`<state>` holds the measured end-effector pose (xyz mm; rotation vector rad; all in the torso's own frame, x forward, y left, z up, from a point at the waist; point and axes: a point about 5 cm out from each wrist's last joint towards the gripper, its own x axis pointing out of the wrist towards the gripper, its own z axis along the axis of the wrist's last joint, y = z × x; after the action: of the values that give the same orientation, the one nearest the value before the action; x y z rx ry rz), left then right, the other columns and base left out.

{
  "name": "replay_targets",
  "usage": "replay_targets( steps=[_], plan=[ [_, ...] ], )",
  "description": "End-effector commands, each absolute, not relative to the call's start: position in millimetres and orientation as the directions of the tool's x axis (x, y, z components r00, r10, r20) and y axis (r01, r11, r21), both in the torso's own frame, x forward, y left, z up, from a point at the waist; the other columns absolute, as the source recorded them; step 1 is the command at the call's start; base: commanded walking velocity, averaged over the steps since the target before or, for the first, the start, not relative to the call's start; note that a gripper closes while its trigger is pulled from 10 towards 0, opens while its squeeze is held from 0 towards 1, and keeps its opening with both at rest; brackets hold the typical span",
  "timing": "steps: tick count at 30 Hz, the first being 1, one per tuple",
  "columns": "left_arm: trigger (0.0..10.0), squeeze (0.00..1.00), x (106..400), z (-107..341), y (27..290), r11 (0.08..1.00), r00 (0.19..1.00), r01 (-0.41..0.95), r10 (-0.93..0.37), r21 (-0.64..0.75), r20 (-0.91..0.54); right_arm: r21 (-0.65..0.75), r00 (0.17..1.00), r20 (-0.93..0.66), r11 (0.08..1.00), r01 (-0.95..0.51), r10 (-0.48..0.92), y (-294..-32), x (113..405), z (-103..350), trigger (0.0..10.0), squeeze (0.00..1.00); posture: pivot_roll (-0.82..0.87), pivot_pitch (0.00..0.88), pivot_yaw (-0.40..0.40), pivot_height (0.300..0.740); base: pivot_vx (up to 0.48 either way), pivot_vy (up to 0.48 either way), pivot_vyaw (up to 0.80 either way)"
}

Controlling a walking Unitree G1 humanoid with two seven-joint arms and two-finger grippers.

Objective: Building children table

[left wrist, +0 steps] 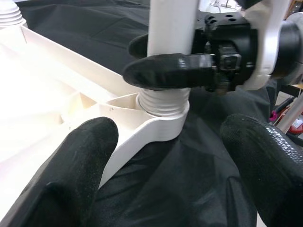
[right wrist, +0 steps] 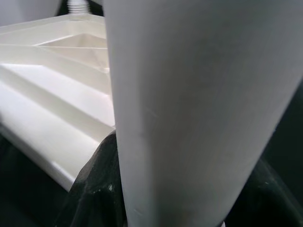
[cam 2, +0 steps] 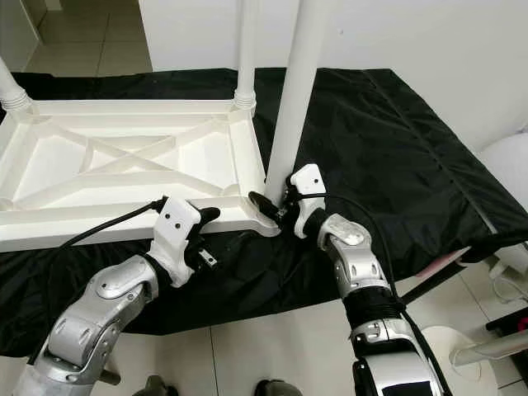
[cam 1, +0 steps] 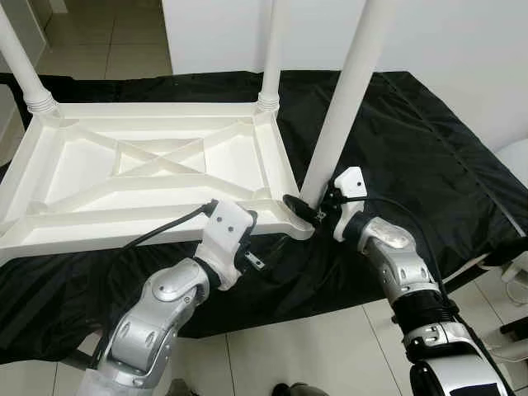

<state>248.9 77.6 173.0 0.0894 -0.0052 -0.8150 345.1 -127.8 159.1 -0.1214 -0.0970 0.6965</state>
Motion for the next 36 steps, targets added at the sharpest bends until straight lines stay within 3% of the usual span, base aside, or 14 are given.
replay_targets(
  steps=[1, 6, 10, 12, 24, 25, 26, 36],
  plan=[
    [10.0, 0.00, 249.0, 171.2, 78.6, 0.701, 0.705, 0.708, -0.709, 0.083, -0.030, -0.104, 0.842, 0.003, 0.837, -0.537, 0.540, -130.4, 346.0, 148.8, 10.0, 0.00, -0.01, 0.108, -0.051, 0.740, 0.000, 0.000, 0.00],
    [10.0, 0.00, 249.4, 171.2, 76.7, 0.700, 0.704, 0.709, -0.710, 0.080, -0.027, -0.015, 0.901, 0.005, 0.901, -0.433, 0.433, -117.0, 342.0, 144.8, 10.0, 0.00, -0.01, 0.106, -0.055, 0.740, 0.000, 0.000, 0.00],
    [10.0, 0.00, 250.1, 171.0, 76.8, 0.702, 0.706, 0.707, -0.708, 0.081, -0.026, 0.004, 0.983, 0.028, 0.983, -0.184, 0.184, -111.1, 334.1, 143.1, 10.0, 0.00, -0.01, 0.098, -0.065, 0.740, 0.000, 0.000, 0.00],
    [10.0, 0.00, 250.2, 171.1, 76.9, 0.703, 0.707, 0.706, -0.707, 0.082, -0.025, 0.032, 0.990, 0.030, 0.989, -0.141, 0.141, -106.6, 329.2, 141.4, 10.0, 0.00, -0.01, 0.098, -0.066, 0.740, 0.000, 0.000, 0.00],
    [10.0, 0.00, 247.8, 169.7, 76.5, 0.699, 0.702, 0.711, -0.711, 0.077, -0.029, 0.100, 0.991, 0.016, 0.986, -0.137, 0.136, -89.8, 317.6, 140.3, 10.0, 0.00, 0.00, 0.089, -0.066, 0.740, 0.000, 0.000, 0.00],
    [10.0, 0.00, 248.3, 169.8, 76.6, 0.698, 0.702, 0.711, -0.712, 0.081, -0.029, 0.104, 0.993, 0.017, 0.988, -0.118, 0.117, -92.0, 318.2, 141.4, 10.0, 0.11, 0.00, 0.085, -0.066, 0.740, 0.000, 0.000, 0.00],
    [10.0, 0.00, 249.2, 170.7, 77.1, 0.701, 0.704, 0.708, -0.709, 0.085, -0.026, 0.111, 0.993, 0.025, 0.987, -0.120, 0.118, -92.2, 318.2, 142.7, 10.0, 1.00, 0.00, 0.082, -0.065, 0.740, 0.000, 0.000, 0.00],
    [10.0, 0.00, 249.7, 170.3, 77.5, 0.699, 0.703, 0.709, -0.710, 0.090, -0.023, 0.105, 0.980, 0.063, 0.976, -0.192, 0.186, -103.4, 322.9, 151.1, 10.0, 1.00, 0.00, 0.066, -0.066, 0.740, 0.000, 0.000, 0.00]
  ],
)
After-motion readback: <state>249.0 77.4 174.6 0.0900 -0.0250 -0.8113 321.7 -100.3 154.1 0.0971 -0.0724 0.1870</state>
